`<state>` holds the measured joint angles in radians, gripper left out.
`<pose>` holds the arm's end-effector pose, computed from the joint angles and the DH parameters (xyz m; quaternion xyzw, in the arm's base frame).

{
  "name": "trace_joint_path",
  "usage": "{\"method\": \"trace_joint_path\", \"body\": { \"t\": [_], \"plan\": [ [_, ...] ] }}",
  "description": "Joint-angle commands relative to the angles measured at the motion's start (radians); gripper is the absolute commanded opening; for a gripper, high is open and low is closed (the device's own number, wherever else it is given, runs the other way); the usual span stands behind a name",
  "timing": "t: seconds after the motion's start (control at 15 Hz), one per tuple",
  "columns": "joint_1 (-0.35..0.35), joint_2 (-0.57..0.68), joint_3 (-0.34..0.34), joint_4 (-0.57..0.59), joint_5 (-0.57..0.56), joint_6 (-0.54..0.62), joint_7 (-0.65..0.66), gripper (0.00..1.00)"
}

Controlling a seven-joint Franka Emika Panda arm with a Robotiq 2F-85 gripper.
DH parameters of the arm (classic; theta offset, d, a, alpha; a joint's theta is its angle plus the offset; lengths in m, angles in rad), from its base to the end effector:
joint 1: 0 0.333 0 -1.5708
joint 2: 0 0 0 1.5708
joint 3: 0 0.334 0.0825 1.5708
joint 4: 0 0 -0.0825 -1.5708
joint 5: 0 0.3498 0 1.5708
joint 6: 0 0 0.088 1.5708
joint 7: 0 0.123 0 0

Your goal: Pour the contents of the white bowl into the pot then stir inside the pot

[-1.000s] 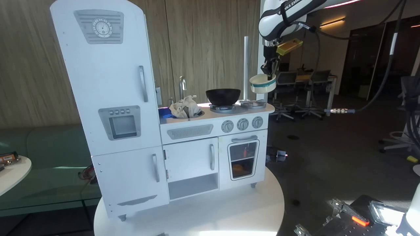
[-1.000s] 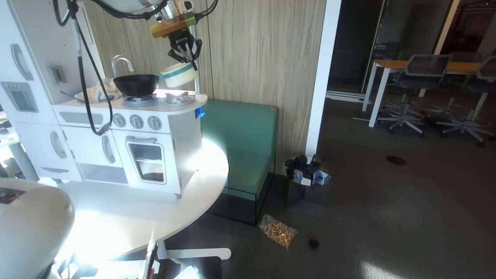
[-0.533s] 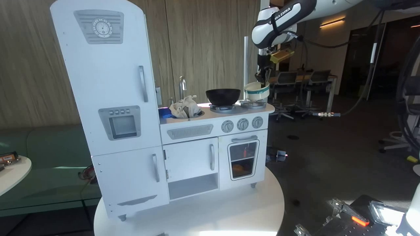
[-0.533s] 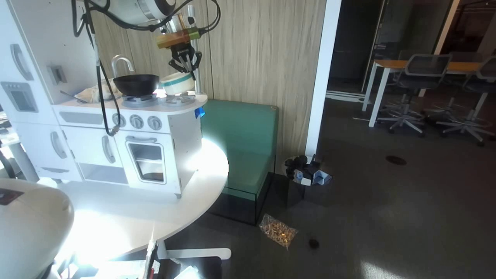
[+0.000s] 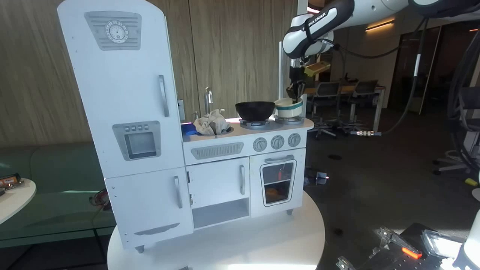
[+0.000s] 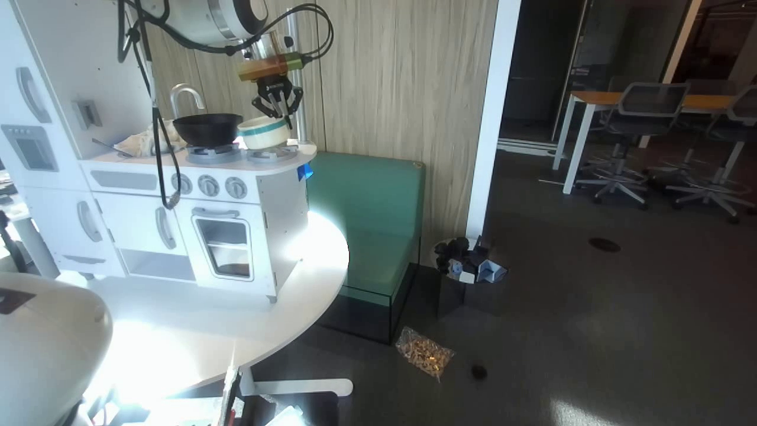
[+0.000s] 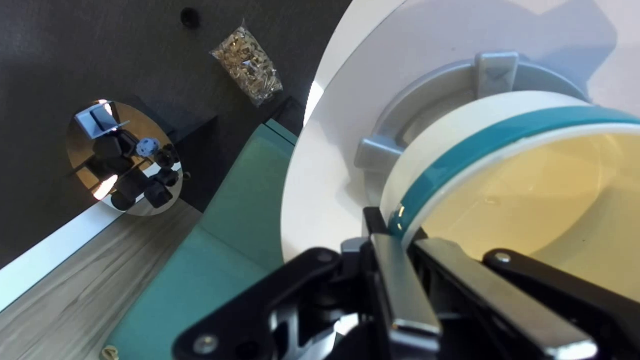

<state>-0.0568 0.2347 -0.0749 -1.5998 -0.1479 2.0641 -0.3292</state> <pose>0.6247 -0.0879 0.5286 0.9823 0.1267 0.0937 0.1012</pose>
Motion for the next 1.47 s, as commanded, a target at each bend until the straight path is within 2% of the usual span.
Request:
{"method": "trace_joint_path", "body": {
  "t": [0.0,0.13,0.27,0.47,0.6,0.73,1.0,1.4],
  "plan": [
    [-0.021,0.004,0.025,0.035,0.057,-0.034,-0.043,0.44],
    [-0.01,-0.028,0.029,0.007,0.044,-0.03,-0.03,0.6],
    [0.008,-0.066,0.027,-0.023,-0.018,-0.006,0.018,0.76],
    [0.057,-0.143,0.025,-0.083,-0.21,0.048,0.126,0.98],
    [0.088,-0.195,0.047,-0.121,-0.329,0.025,0.154,1.0],
    [0.115,-0.242,0.089,-0.17,-0.366,-0.003,0.099,1.0],
    [0.171,-0.277,0.172,-0.236,-0.312,-0.055,-0.024,1.0],
    [0.256,-0.282,0.269,-0.299,-0.299,-0.042,-0.182,1.0]
  ]
}}
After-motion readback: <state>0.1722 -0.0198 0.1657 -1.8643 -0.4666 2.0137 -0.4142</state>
